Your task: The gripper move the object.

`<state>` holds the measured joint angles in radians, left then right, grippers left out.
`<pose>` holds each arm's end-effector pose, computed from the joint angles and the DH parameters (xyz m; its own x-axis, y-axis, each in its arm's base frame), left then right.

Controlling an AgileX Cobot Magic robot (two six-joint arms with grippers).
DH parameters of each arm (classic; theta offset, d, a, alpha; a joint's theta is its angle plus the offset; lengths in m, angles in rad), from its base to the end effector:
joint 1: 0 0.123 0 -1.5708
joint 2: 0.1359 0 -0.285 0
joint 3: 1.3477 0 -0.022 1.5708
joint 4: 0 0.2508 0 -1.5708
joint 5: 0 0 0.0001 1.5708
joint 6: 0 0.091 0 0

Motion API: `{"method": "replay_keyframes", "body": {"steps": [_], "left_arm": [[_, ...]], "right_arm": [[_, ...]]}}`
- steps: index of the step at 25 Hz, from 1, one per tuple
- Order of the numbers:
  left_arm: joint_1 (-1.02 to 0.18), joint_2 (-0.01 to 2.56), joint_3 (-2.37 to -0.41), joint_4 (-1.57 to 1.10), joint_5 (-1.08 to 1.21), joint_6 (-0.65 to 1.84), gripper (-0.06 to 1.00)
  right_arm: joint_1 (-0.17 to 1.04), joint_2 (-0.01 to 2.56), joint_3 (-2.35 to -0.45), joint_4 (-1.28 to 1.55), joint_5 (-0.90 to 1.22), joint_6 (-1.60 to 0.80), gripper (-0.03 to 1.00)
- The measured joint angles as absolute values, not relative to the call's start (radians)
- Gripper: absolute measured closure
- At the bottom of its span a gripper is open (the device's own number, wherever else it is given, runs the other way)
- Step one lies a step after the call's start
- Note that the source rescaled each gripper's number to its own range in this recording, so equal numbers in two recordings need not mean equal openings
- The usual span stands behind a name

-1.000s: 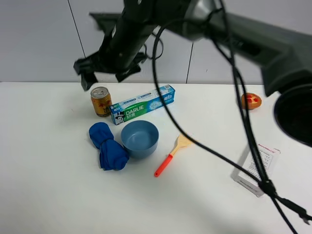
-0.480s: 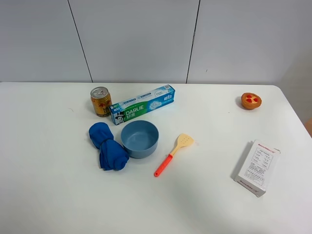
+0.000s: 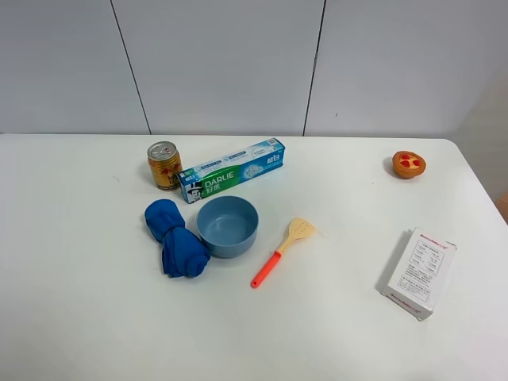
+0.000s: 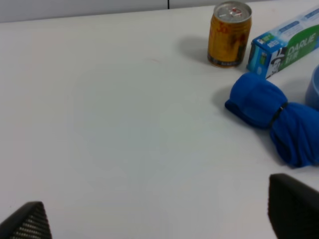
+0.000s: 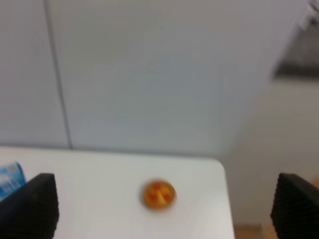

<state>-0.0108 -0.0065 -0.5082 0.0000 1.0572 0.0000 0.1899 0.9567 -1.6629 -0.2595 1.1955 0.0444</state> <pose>-0.0067 0.0001 0.2798 -0.4397 0.0047 -0.8981 0.0108 0.9999 0.0000 0.1129 -0.0004 0.5365 -0.3749 -0.1241 -0.9187 0.0138 0.9901 -0.1393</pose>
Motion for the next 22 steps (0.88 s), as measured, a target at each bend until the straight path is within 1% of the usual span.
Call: {"method": "replay_keyframes", "body": {"steps": [5, 10, 16, 19, 22], "left_arm": [[-0.011, -0.007, -0.508, 0.0, 1.057, 0.0, -0.06], [-0.011, -0.007, -0.508, 0.0, 1.057, 0.0, -0.06], [-0.011, -0.007, -0.508, 0.0, 1.057, 0.0, -0.06], [-0.011, -0.007, -0.508, 0.0, 1.057, 0.0, -0.06], [-0.011, -0.007, -0.508, 0.0, 1.057, 0.0, -0.06]], "right_arm": [[0.084, 0.616, -1.284, -0.25, 1.192, 0.056, 0.21], [0.002, 0.344, -1.002, -0.212, 1.198, 0.075, 0.21], [-0.034, 0.182, -0.709, -0.122, 1.197, 0.081, 0.22], [-0.038, 0.14, -0.6, -0.082, 1.188, 0.081, 0.22], [-0.04, 0.106, -0.538, -0.063, 1.169, 0.078, 0.22]]}}
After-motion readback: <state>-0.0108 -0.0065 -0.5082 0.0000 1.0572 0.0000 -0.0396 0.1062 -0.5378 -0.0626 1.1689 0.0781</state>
